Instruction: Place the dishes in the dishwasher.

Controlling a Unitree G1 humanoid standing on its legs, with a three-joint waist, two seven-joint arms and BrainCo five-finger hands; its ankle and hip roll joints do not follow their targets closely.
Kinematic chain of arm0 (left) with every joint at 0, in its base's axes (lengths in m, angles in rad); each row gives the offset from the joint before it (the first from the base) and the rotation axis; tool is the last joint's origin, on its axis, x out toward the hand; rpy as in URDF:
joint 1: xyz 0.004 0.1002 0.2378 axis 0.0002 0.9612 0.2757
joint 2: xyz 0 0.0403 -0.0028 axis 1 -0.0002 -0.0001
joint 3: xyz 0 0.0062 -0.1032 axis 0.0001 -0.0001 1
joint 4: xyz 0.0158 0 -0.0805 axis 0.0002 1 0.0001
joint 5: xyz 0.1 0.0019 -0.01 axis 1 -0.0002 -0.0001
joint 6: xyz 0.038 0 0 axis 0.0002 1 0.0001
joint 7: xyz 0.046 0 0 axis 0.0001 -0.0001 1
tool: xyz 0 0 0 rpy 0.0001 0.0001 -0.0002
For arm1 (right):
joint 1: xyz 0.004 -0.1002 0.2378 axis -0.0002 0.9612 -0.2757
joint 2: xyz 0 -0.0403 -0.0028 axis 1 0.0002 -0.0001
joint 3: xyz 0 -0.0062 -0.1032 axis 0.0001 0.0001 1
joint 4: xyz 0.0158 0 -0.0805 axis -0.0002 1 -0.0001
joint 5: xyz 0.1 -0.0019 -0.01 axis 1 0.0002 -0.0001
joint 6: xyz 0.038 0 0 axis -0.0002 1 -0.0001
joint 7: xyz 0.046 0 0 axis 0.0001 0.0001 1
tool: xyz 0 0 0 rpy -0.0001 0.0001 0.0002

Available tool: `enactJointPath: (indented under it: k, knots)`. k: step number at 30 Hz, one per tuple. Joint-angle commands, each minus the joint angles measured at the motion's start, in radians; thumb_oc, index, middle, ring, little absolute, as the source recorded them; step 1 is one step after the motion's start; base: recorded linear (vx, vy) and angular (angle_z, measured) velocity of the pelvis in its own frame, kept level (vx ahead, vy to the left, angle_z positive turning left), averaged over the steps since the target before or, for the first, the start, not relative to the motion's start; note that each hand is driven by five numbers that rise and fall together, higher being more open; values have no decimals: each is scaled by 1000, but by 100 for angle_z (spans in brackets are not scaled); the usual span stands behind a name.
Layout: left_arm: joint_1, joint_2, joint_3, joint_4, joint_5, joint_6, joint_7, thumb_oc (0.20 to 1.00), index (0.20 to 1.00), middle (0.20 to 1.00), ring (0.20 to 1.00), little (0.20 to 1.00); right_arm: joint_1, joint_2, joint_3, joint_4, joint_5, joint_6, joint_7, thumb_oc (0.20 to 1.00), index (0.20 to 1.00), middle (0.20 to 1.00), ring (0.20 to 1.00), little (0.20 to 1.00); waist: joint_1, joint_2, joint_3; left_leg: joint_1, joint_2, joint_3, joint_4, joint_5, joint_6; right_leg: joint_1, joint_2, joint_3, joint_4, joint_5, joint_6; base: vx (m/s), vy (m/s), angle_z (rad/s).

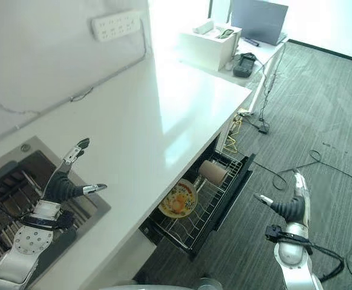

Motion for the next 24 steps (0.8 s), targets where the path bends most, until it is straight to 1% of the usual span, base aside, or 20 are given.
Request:
enactJointPath:
  k: [1, 2, 3, 4, 6, 8, 11, 13, 15, 16, 17, 18, 19, 20, 21, 22, 23, 24]
  knots:
    - [-74, 46, 8, -8, 19, -93, 35, 1000, 1000, 1000, 1000, 1000, -106, -24, -23, 60, 246, -195, -98, 1000, 1000, 1000, 1000, 1000, -9, -15, 33, -9, 61, -5, 7, -28, -13, -38, 0, 11, -13, 48, 16, 35, 30, -24]
    - [-79, 43, 4, -2, 20, -92, 36, 1000, 1000, 1000, 1000, 1000, -109, 0, -37, 96, 321, -214, -100, 1000, 1000, 1000, 1000, 1000, -10, -13, 28, 1, 61, -3, 1, -29, -13, -29, -2, 7, -17, 48, 16, 39, 15, -15]
    - [-98, 41, -10, 21, 17, -98, 37, 1000, 1000, 1000, 1000, 1000, -122, 37, -59, 183, 414, -240, -93, 1000, 1000, 1000, 1000, 1000, -8, -7, 18, 22, 60, -2, -12, -30, -15, -12, -5, -3, -27, 54, 18, 36, 0, -2]
    - [-106, 40, -15, 26, 15, -98, 35, 1000, 1000, 1000, 1000, 1000, -126, 45, -64, 202, 441, -247, -84, 1000, 1000, 1000, 1000, 1000, -8, -6, 16, 27, 60, -4, -16, -30, -16, -6, -6, -6, -30, 54, 18, 48, -16, 5]
    - [-148, 37, -52, 59, 17, -95, 28, 1000, 1000, 1000, 1000, 1000, -153, 87, -78, 333, 601, -271, -56, 1000, 1000, 1000, 1000, 1000, 3, 3, 3, 55, 58, -10, -50, -22, -23, 21, -9, -26, -52, 64, 22, 45, -25, 8]
    - [-167, 32, -67, 66, 18, -90, 13, 1000, 1000, 1000, 1000, 1000, -165, 111, -75, 409, 666, -284, -25, 1000, 1000, 1000, 1000, 1000, 15, 7, -5, 64, 56, -23, -63, -20, -27, 34, -11, -45, -58, 67, 24, 37, -28, 20]
    - [-186, 21, -78, 70, 28, -85, 3, 1000, 1000, 1000, 1000, 1000, -184, 148, -51, 483, 758, -269, 13, 1000, 1000, 1000, 1000, 1000, 32, 12, -21, 68, 54, -32, -66, -24, -28, 41, -17, -69, -53, 63, 24, 29, -43, 18]
    - [-211, 15, -74, 60, 38, -70, 12, 1000, 1000, 1000, 1000, 1000, -220, 176, 1, 551, 836, -248, 94, 1000, 1000, 1000, 1000, 1000, 54, 21, -25, 74, 51, -31, -47, -34, -20, 46, -19, -95, -20, 39, 12, -4, -40, 20]
    - [-230, 15, -64, 56, 53, -61, 28, 1000, 1000, 1000, 1000, 1000, -255, 192, 50, 603, 876, -252, 148, 1000, 1000, 1000, 1000, 1000, 69, 28, -15, 53, 47, -47, 38, -64, -7, 32, -15, -104, 56, 1, -10, 8, -45, 25]
    - [-238, 18, -56, 49, 64, -52, 31, 1000, 1000, 1000, 1000, 1000, -269, 198, 69, 639, 900, -258, 207, 1000, 1000, 1000, 1000, 1000, 81, 33, -3, 28, 50, -61, 116, -89, -1, 17, -13, -115, 116, -33, -32, 21, -58, 21]
    - [-240, 22, -51, 38, 75, -43, 33, 1000, 1000, 1000, 1000, 1000, -282, 198, 75, 666, 950, -256, 260, 1000, 1000, 1000, 1000, 1000, 87, 35, 8, -1, 56, -75, 176, -113, 1, 3, -14, -126, 166, -62, -46, 29, -54, 26]
    - [-241, 27, -48, 34, 86, -42, 41, 1000, 1000, 1000, 1000, 1000, -287, 202, 73, 693, 1006, -242, 314, 1000, 1000, 1000, 1000, 1000, 95, 38, 20, -22, 62, -84, 219, -126, -1, -8, -16, -135, 206, -82, -57, 20, -32, 38]
    - [-246, 29, -44, 35, 93, -41, 49, 1000, 1000, 1000, 1000, 1000, -294, 203, 61, 754, 1080, -217, 400, 1000, 1000, 1000, 1000, 1000, 101, 43, 28, -49, 70, -93, 266, -140, -5, -20, -24, -145, 249, -107, -67, 34, 17, 46]
    - [-248, 26, -41, 39, 95, -37, 55, 1000, 1000, 1000, 1000, 1000, -298, 206, 44, 811, 1148, -183, 443, 1000, 1000, 1000, 1000, 1000, 105, 53, 30, -65, 73, -97, 287, -144, -10, -28, -32, -153, 274, -119, -72, 29, 46, 43]
    - [-251, 25, -38, 35, 90, -34, 54, 1000, 1000, 1000, 1000, 1000, -303, 201, 30, 858, 1176, -160, 486, 1000, 1000, 1000, 1000, 1000, 107, 60, 29, -74, 74, -98, 300, -146, -13, -34, -39, -159, 294, -131, -74, 35, 64, 33]
    - [-250, 25, -32, 28, 84, -28, 47, 1000, 1000, 1000, 1000, 1000, -301, 203, 22, 885, 1179, -153, 504, 1000, 1000, 1000, 1000, 1000, 110, 65, 27, -79, 72, -97, 308, -146, -15, -36, -44, -163, 302, -134, -76, 56, 106, 24]
    - [-245, 24, -26, 5, 73, -12, 32, 1000, 1000, 1000, 1000, 1000, -300, 202, 17, 940, 1213, -133, 529, 1000, 1000, 1000, 1000, 1000, 115, 80, 22, -89, 70, -100, 327, -148, -21, -39, -57, -169, 326, -146, -79, 67, 117, 12]
    - [-243, 21, -24, -2, 70, -6, 26, 1000, 1000, 1000, 1000, 1000, -299, 204, 14, 951, 1216, -128, 528, 1000, 1000, 1000, 1000, 1000, 115, 86, 20, -93, 68, -101, 335, -149, -22, -42, -62, -170, 336, -151, -80, 79, 149, 0]
